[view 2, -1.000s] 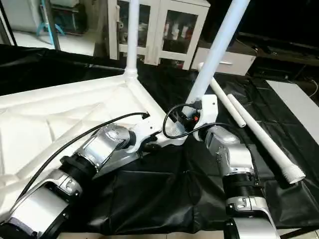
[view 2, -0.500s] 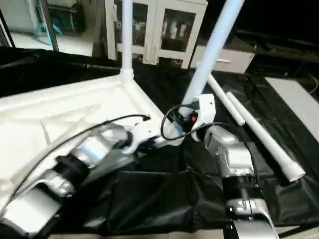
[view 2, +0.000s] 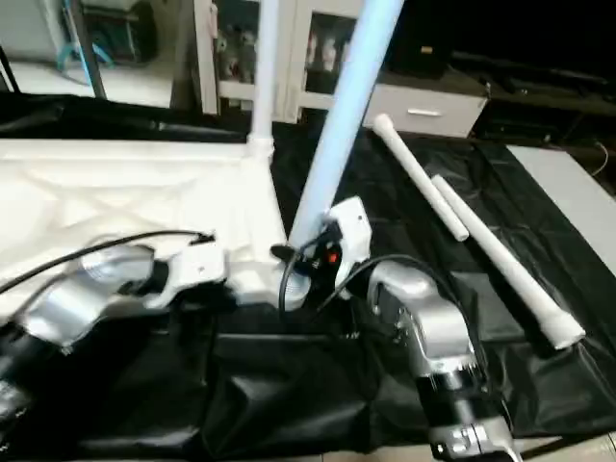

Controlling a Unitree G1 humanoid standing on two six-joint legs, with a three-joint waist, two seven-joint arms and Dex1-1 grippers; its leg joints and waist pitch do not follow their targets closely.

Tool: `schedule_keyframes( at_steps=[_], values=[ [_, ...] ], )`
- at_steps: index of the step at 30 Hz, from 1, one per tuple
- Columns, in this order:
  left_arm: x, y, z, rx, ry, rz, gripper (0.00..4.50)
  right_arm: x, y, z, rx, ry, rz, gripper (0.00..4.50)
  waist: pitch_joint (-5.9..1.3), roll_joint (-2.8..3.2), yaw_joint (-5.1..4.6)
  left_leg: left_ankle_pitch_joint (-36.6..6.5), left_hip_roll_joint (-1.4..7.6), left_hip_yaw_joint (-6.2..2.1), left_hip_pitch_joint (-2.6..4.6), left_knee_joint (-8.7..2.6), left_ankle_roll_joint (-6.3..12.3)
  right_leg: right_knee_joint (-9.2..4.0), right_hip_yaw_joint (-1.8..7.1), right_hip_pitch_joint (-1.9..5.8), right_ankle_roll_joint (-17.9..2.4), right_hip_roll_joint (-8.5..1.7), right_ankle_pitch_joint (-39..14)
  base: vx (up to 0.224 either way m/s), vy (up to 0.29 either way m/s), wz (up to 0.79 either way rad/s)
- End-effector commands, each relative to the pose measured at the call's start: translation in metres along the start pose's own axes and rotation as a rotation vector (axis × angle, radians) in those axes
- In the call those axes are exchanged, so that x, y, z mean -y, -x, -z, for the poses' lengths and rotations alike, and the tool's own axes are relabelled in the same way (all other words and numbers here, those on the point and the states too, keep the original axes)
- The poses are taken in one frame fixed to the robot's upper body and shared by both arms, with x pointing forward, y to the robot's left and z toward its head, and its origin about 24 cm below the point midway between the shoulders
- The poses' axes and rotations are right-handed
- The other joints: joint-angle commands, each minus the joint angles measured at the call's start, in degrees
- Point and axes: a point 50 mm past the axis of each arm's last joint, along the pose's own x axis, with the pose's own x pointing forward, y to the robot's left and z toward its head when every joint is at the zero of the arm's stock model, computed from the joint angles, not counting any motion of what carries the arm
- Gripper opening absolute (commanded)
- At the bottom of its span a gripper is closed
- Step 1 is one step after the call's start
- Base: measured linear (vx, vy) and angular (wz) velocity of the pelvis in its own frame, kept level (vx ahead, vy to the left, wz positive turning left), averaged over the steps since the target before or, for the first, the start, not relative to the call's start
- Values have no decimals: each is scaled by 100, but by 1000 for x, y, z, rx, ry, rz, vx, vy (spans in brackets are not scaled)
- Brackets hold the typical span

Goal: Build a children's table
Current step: Insert table leg to table base

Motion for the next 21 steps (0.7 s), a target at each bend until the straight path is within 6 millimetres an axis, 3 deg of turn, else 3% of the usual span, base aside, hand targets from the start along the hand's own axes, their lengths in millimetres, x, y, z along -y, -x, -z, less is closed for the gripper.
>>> schedule_keyframes(
  at_steps=[1, 5, 12, 21],
  values=[
    [18, -10, 8, -38, 3, 127, 0, 7, 11, 30, -83, -173, -13, 184, -173, 230, 27, -2016, 164, -22, 64, -466, -439, -314, 238, 121, -1031, -281, -1079, 0, 0, 0],
    [22, -19, -1, 15, -1, 161, 0, 14, 15, 34, -118, -131, 16, 184, -172, 224, 50, -2191, 167, -46, 75, -467, -445, -366, 251, 95, -884, -307, -1603, 0, 0, 0],
    [18, -33, -15, 45, -36, 150, 0, 23, 22, 35, -131, -95, 64, 184, -201, 242, 59, -1914, 155, -35, 67, -440, -433, -315, 245, 124, -975, -274, -1055, 0, 0, 0],
    [18, -49, -22, 109, 23, 133, 0, 27, 21, 42, -164, -83, 114, 184, -191, 211, 106, -2120, 154, -42, 80, -439, -347, -374, 246, 111, -877, -298, -1606, 0, 0, 0]
  ],
)
